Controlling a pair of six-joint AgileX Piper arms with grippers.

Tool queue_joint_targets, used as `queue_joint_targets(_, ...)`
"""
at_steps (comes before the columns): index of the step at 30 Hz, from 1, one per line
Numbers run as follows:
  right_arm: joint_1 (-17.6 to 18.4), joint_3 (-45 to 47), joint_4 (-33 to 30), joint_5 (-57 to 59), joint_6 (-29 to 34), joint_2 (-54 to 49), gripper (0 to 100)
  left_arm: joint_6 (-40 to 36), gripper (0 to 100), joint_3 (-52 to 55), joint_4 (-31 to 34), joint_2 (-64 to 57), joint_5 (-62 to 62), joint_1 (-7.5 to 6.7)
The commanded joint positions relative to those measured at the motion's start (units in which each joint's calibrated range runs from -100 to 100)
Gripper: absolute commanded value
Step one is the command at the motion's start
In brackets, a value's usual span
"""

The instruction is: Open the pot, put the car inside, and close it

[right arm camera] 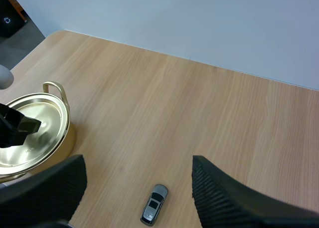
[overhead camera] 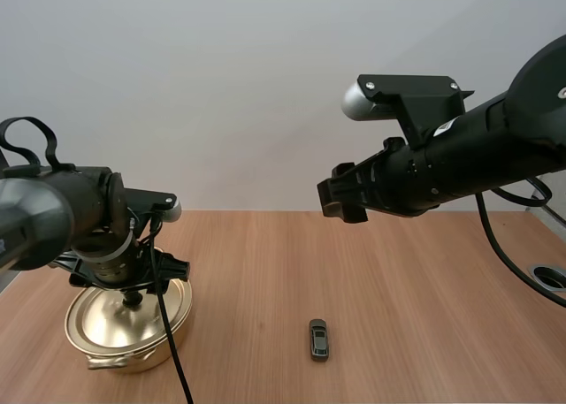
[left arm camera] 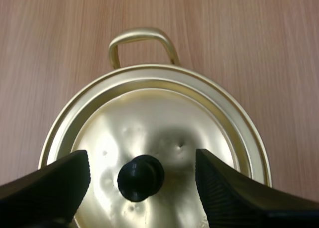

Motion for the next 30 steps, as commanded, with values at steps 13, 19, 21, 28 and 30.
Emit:
queue_joint_targets(13, 0.0, 0.0, 0.1, 0.0, 0.1, 0.1, 100, -1.9, 36, 0.0, -0.5, 0.0, 2.1, 0.03)
queue_joint_targets(19, 0.0, 0.0, 0.1, 0.0, 0.1, 0.1, 100, -1.9, 22, 0.0, -0.5, 0.0, 2.8, 0.03)
queue_joint_targets(21, 0.0, 0.0, 0.1, 0.0, 0.1, 0.1, 100, -1.9, 22, 0.0, -0.5, 0.0, 2.8, 0.03)
queue_joint_targets(28, 0.0, 0.0, 0.1, 0.0, 0.1, 0.1, 100, -2.4, 11, -0.3, -0.5, 0.0, -1.8, 0.03)
queue_joint_targets(30, 0.0, 0.0, 0.1, 0.0, 0.1, 0.1, 100, -4.1, 1, -1.4, -0.1, 0.0, -1.8, 0.03)
